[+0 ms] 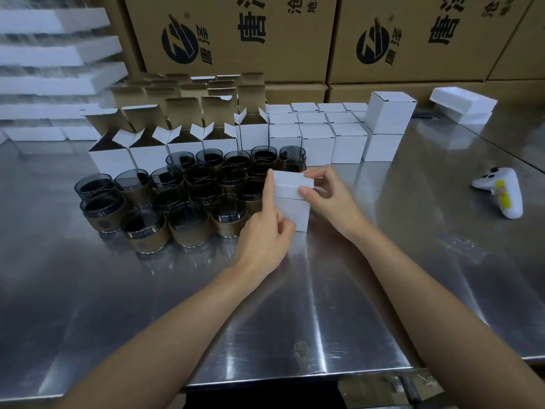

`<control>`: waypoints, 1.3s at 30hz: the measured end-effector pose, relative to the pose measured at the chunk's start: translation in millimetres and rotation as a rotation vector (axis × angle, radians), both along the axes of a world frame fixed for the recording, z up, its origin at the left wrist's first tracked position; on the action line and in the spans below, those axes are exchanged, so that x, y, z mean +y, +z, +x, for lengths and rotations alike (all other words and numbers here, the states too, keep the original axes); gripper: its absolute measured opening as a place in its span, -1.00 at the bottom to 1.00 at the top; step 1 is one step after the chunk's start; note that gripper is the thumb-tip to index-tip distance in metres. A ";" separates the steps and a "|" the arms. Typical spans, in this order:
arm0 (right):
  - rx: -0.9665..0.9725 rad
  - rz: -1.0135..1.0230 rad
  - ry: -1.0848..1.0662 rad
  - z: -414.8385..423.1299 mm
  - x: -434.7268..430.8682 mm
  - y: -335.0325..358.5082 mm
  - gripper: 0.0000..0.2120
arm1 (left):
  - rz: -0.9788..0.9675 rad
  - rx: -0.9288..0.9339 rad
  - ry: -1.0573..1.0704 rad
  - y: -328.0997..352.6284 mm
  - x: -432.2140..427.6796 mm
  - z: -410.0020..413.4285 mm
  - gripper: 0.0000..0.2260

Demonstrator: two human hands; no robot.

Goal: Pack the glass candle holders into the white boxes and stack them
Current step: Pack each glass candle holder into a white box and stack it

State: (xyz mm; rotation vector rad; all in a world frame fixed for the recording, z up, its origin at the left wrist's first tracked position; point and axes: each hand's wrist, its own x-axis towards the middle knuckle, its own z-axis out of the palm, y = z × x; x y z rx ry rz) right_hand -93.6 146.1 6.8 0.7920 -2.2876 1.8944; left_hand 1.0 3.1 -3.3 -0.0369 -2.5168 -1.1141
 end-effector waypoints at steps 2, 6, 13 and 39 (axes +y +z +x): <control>-0.086 -0.030 0.072 4.0 -2.2 1.8 -0.81 | -0.052 -0.040 0.002 0.8 -0.9 0.4 -0.20; -0.209 -0.076 0.117 9.5 -8.8 3.8 -0.81 | -0.133 -0.088 0.036 3.4 -2.0 0.8 -0.23; -0.226 -0.063 0.064 15.7 -14.7 7.2 -0.87 | -0.175 -0.095 0.066 7.0 -1.5 2.1 -0.25; -0.050 0.052 -0.005 19.4 -17.4 6.8 -0.83 | -0.329 0.032 0.141 16.4 0.5 2.4 -0.74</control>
